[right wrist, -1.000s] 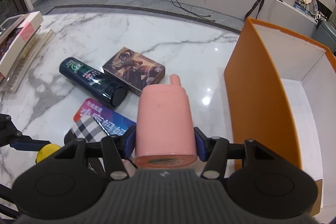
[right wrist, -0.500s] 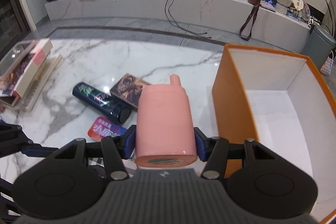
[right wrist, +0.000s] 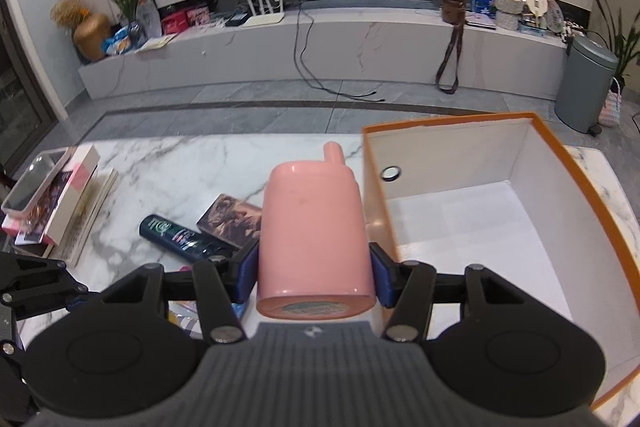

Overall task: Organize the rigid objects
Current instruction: 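Carry the yellow tape measure and pink bottle with both grippers over the orange box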

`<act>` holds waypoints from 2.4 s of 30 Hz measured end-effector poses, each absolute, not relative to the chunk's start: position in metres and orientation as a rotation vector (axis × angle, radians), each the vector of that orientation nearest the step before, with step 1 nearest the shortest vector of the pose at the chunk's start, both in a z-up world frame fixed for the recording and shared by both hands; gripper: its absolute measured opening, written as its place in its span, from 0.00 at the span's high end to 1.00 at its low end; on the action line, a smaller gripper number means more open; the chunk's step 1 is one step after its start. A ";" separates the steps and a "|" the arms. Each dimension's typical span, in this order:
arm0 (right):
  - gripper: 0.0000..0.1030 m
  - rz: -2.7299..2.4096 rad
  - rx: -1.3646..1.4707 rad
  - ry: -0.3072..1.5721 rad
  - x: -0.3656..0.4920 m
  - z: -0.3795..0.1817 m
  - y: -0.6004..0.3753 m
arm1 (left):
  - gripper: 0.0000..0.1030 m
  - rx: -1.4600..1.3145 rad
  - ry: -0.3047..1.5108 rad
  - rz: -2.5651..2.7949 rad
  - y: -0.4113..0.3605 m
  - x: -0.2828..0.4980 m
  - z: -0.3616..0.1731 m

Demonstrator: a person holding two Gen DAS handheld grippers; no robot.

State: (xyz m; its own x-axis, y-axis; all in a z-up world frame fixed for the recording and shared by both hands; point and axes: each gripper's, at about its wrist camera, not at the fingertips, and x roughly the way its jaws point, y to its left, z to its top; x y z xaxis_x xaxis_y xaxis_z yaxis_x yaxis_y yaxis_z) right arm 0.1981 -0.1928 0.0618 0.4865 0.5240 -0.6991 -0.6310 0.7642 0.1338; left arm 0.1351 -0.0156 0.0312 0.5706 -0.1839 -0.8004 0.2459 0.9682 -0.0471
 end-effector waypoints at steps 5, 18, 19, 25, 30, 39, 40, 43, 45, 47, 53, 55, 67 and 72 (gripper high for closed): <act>0.44 0.670 -0.084 0.787 0.210 0.067 -0.221 | 0.41 0.105 0.889 -0.278 -0.038 0.155 0.050; 0.44 0.567 0.000 0.787 0.237 0.065 -0.273 | 0.41 0.156 0.854 -0.375 -0.103 0.204 0.061; 0.44 0.563 0.004 0.786 0.239 0.065 -0.276 | 0.41 0.157 0.854 -0.379 -0.107 0.208 0.060; 0.44 0.528 0.029 0.785 0.252 0.061 -0.296 | 0.41 0.185 0.861 -0.404 -0.125 0.224 0.057; 0.44 0.468 0.043 0.789 0.265 0.054 -0.315 | 0.41 0.228 0.873 -0.425 -0.141 0.239 0.053; 0.44 0.407 -0.061 0.860 0.286 0.031 -0.327 | 0.41 0.374 0.903 -0.439 -0.176 0.262 0.029; 0.44 0.401 -0.082 0.867 0.287 0.028 -0.327 | 0.41 0.385 0.910 -0.442 -0.180 0.263 0.026; 0.44 0.389 -0.114 0.882 0.291 0.021 -0.329 | 0.41 0.403 0.928 -0.438 -0.186 0.271 0.014; 0.44 0.389 -0.122 0.892 0.294 0.017 -0.330 | 0.41 0.405 0.946 -0.428 -0.187 0.279 0.005; 0.44 0.380 -0.132 0.898 0.296 0.014 -0.331 | 0.41 0.411 0.962 -0.425 -0.187 0.283 -0.001; 0.44 0.381 -0.148 0.908 0.304 0.007 -0.326 | 0.41 0.489 0.997 -0.410 -0.191 0.292 -0.016; 0.44 0.386 -0.154 0.902 0.305 0.007 -0.322 | 0.41 0.503 1.013 -0.417 -0.193 0.293 -0.020; 0.44 0.383 -0.210 0.927 0.310 -0.008 -0.296 | 0.41 0.510 1.086 -0.410 -0.187 0.300 -0.044; 0.45 0.376 -0.226 0.937 0.314 -0.014 -0.291 | 0.41 0.517 1.103 -0.416 -0.189 0.303 -0.050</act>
